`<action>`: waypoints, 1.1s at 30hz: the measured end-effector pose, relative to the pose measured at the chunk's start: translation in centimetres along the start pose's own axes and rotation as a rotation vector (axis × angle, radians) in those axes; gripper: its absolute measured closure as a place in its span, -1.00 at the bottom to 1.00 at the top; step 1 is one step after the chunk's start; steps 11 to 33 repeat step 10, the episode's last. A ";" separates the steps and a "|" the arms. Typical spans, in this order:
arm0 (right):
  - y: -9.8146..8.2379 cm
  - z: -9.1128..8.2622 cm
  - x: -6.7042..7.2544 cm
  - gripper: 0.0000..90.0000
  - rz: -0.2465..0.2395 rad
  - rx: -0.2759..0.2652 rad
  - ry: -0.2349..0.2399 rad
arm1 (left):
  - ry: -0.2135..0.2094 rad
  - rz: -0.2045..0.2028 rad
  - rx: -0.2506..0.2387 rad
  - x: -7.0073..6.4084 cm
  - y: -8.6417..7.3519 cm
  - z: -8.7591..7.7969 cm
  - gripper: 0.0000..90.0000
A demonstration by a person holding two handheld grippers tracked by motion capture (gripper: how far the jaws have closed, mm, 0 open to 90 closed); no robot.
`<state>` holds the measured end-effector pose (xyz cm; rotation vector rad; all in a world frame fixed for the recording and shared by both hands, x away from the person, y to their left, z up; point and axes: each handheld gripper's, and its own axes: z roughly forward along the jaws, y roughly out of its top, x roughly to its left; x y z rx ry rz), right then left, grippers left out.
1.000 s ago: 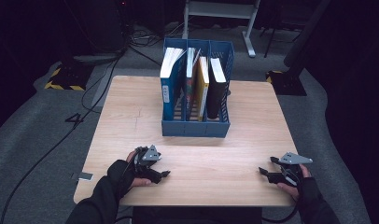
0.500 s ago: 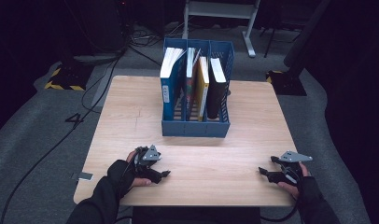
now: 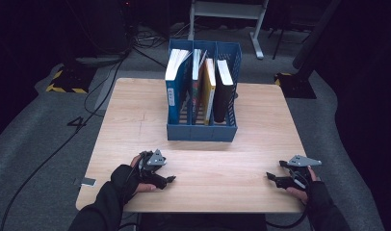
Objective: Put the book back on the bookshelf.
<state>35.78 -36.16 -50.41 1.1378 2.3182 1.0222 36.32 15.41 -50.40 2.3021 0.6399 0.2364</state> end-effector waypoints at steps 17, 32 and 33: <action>0.1 0.2 0.0 -0.61 0.003 0.002 -0.005 | -0.002 0.002 0.002 0.1 0.0 0.0 -0.61; 0.1 0.2 0.0 -0.61 0.003 0.002 -0.005 | -0.002 0.002 0.002 0.1 0.0 0.0 -0.61; 0.1 0.2 0.0 -0.61 0.003 0.002 -0.005 | -0.002 0.002 0.002 0.1 0.0 0.0 -0.61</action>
